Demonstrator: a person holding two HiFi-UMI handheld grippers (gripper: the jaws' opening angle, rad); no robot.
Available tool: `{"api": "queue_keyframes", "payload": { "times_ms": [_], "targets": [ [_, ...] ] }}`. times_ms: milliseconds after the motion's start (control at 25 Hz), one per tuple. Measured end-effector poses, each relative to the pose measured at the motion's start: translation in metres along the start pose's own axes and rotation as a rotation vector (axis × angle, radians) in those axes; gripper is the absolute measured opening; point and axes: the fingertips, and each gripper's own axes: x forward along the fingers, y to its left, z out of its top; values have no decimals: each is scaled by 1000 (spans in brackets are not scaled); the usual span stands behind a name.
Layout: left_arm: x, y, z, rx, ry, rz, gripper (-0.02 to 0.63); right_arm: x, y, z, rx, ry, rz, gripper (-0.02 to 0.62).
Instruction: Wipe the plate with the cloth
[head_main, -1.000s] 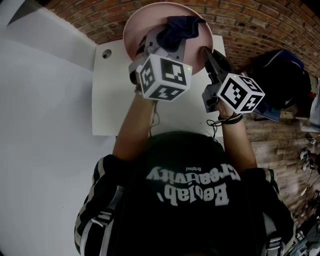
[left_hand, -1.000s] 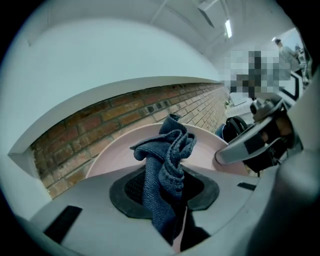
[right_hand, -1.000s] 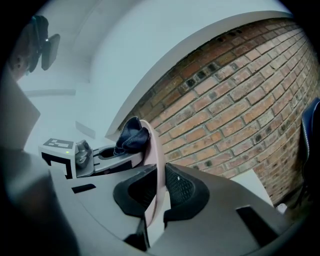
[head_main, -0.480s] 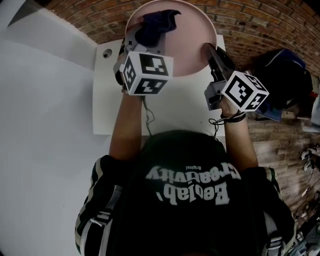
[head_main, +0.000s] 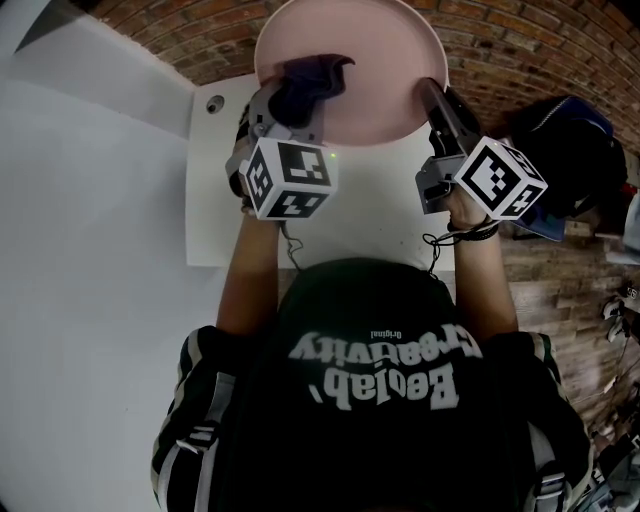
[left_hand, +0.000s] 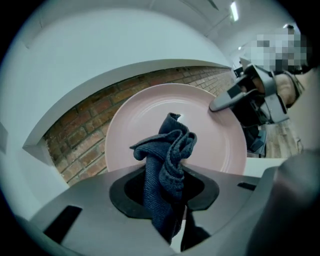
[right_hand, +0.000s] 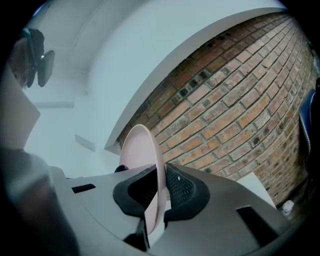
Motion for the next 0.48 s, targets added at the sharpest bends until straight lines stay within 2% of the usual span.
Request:
{"api": "queue_keyframes", "payload": {
  "times_ms": [280,480],
  "targets": [
    [-4,-48,-13,17,25,-89,126,-1,0,-4,-1,10,-1,18],
    [0,-86,-6,38,14,-166,126,-2,1,-8,-3,23,0,20]
  ]
}}
